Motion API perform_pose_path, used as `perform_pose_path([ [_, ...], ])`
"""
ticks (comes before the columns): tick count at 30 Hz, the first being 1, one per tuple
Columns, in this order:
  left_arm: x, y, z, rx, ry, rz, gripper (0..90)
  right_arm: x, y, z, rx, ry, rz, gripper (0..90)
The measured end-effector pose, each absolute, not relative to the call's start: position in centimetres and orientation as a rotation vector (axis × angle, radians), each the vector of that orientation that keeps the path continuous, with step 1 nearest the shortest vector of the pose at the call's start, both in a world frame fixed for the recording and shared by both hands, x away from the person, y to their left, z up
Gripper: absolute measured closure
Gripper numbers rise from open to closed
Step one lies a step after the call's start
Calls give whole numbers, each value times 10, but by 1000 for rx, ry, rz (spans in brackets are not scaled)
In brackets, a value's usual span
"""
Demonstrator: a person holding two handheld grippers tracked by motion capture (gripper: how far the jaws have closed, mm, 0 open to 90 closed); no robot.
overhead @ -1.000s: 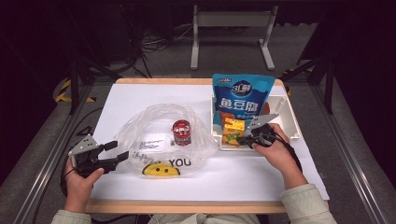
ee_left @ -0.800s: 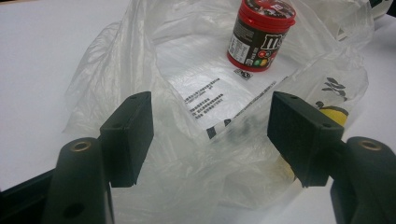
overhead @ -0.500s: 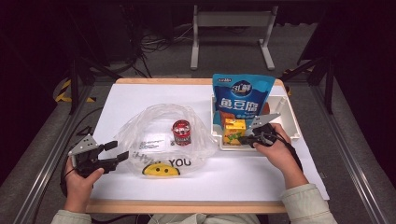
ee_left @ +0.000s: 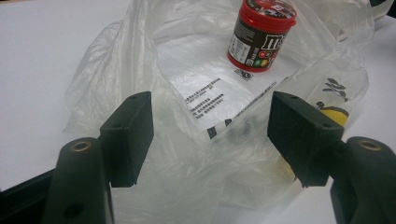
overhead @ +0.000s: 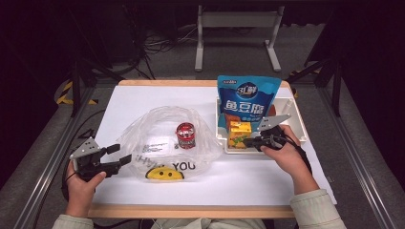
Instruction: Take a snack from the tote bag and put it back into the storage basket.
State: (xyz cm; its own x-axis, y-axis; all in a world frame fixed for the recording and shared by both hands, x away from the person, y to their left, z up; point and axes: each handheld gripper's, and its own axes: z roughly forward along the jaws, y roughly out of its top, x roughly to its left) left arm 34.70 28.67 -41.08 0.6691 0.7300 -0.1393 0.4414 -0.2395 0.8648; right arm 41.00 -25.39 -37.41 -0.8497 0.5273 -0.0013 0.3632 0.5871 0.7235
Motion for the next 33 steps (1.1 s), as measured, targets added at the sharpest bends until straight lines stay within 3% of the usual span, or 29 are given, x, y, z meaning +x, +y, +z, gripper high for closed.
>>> perform_pose_path([
  [5,347,287,-410,1879,926,362,322,402,-244,-357,700,2581,1188,716],
  [12,347,286,-409,1879,920,368,322,396,-225,-341,683,2507,1296,453],
  [16,346,286,-408,1869,921,372,322,396,-211,-333,674,2490,1312,363],
  [33,347,287,-407,1867,918,373,322,405,-166,-322,658,2498,1319,220],
])
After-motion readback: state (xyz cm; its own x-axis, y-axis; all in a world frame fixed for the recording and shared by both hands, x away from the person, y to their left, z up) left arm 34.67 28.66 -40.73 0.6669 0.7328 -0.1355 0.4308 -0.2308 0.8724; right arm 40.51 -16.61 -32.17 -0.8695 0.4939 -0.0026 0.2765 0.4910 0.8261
